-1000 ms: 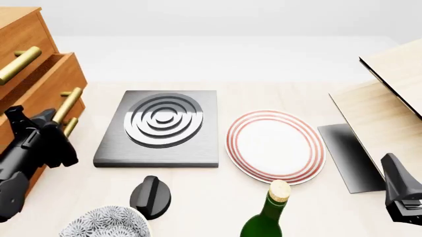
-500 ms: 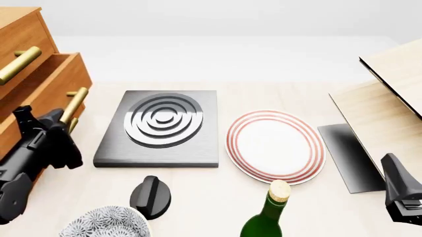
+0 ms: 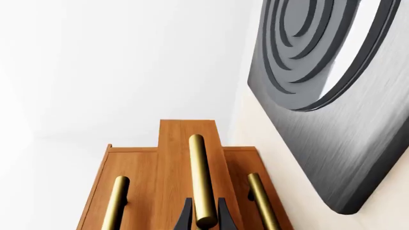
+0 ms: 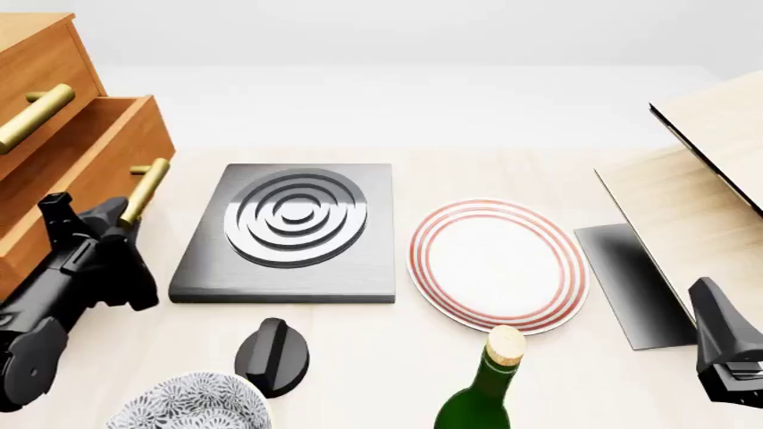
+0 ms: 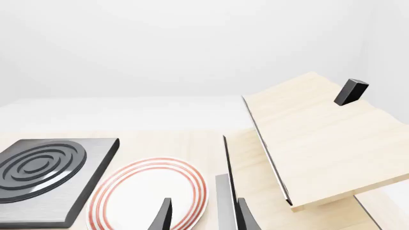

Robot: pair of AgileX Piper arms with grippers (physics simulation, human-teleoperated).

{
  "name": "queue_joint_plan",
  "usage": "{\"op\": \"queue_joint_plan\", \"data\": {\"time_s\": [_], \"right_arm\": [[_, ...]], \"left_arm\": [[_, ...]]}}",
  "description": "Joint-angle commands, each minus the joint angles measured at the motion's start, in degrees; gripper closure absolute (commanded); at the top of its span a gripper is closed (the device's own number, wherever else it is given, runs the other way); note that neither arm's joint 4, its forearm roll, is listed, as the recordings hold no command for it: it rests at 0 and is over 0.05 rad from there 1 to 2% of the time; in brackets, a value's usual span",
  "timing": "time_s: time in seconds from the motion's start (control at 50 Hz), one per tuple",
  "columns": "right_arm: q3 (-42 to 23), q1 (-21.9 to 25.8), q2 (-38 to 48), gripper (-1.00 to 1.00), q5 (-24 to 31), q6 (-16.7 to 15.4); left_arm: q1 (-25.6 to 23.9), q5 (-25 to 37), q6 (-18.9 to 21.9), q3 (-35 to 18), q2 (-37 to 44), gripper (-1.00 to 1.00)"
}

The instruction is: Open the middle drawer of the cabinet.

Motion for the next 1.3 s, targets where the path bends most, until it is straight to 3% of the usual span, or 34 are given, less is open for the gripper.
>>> {"op": "queue_joint_plan", "data": {"time_s": [0.02,0.7,0.72,1.3], "right_arm": [[0.04,0.08,-0.39,-1.0,0.12,-0.22],[0.04,0.06,-0.4,-1.0,0.12,-0.23],[0.04,0.08,-0.42,-1.0,0.13,-0.24],[0.04,0.08,-0.42,-1.0,0.13,-0.24]], "left_arm": [[-3.53,-0.41,-0.06,1.27,0.53,1.0],[-4.84,-2.79,0.24,0.63,3.99,1.0],[-4.76,-2.0,0.0,0.56,3.62,-1.0],[-6.37,-1.27,0.65,0.8,2.08,-1.0]]}}
